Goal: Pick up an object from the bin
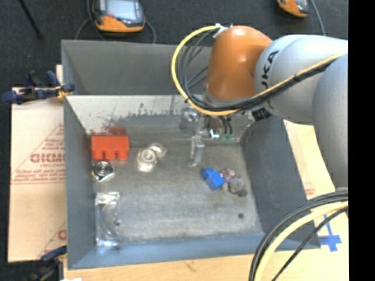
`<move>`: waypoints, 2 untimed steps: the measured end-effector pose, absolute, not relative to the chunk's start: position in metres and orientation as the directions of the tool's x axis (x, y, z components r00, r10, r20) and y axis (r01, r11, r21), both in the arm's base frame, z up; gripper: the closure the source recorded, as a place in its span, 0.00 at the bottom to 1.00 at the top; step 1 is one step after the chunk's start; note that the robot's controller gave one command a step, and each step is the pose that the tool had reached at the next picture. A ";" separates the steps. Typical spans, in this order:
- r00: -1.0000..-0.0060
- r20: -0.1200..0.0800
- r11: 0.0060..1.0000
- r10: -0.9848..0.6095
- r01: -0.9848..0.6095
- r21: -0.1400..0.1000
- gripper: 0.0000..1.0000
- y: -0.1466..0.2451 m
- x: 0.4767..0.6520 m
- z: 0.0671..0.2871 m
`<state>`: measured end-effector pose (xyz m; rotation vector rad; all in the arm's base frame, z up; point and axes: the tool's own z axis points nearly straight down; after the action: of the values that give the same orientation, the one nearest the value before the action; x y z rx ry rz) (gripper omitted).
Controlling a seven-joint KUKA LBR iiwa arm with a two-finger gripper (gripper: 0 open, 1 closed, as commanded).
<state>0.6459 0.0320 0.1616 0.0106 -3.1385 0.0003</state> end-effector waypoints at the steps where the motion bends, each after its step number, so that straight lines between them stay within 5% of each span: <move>1: -0.957 0.003 0.957 -0.290 -0.290 -0.002 0.00 -0.031 0.617 0.085; 2: -0.547 0.000 0.547 -0.837 -0.837 -0.001 0.00 -0.083 0.575 0.078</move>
Offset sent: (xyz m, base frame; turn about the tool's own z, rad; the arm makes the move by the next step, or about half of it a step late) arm -0.0285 -0.0597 -0.0748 -0.2917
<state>0.5747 -0.0832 0.0782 1.4961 -2.7632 0.0021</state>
